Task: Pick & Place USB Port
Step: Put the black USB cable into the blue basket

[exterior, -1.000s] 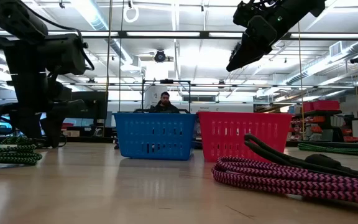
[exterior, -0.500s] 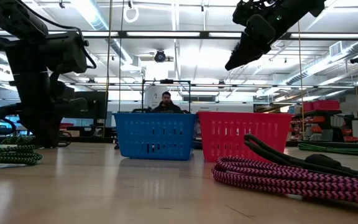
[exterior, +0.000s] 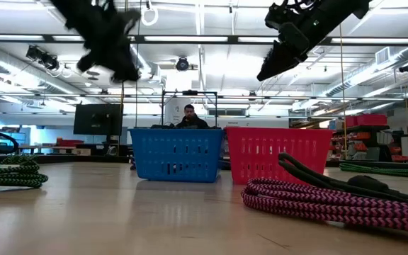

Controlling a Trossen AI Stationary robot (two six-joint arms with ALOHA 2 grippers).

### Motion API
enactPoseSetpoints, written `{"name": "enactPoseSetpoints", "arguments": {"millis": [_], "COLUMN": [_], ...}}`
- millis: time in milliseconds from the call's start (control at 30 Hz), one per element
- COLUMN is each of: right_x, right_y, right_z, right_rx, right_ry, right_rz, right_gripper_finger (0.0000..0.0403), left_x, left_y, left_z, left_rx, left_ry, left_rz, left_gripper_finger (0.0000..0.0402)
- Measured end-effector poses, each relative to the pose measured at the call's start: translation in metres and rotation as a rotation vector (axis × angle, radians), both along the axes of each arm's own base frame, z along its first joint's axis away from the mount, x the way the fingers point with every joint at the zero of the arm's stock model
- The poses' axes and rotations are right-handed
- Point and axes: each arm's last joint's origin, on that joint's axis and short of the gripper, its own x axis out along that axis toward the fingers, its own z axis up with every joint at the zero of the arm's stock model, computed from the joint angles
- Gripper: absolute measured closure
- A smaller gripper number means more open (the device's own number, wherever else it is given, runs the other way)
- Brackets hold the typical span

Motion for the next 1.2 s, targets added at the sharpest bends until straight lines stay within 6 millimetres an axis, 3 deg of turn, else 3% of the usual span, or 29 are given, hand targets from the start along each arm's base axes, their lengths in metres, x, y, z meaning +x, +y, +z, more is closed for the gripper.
{"name": "enactPoseSetpoints", "arguments": {"millis": [133, 233, 400, 567, 833, 1200], "right_x": [0.000, 0.000, 0.000, 0.001, 0.003, 0.002], "right_y": [-0.003, -0.004, -0.006, -0.007, -0.007, -0.008], "right_z": [0.001, 0.001, 0.002, 0.003, 0.005, 0.005], "right_rx": [-0.012, -0.012, -0.018, -0.020, -0.023, -0.019], "right_ry": [-0.013, -0.017, -0.019, -0.037, -0.064, -0.061], "right_rz": [-0.023, -0.028, -0.029, -0.034, -0.034, -0.038], "right_gripper_finger": [0.0341, 0.0341, 0.0341, 0.0341, 0.0341, 0.0341], "left_x": [0.010, 0.016, 0.025, 0.033, 0.064, 0.076], "left_y": [-0.014, -0.034, -0.071, -0.089, -0.090, -0.085], "left_z": [0.031, 0.031, 0.006, -0.028, -0.073, -0.113], "left_rx": [0.057, 0.067, 0.077, 0.106, 0.069, -0.042], "left_ry": [-0.134, -0.226, -0.340, -0.401, -0.408, -0.342], "left_rz": [-0.110, -0.198, -0.294, -0.213, -0.138, -0.050], "left_gripper_finger": [0.0361, 0.0361, 0.0361, 0.0361, 0.0361, 0.0361]}}
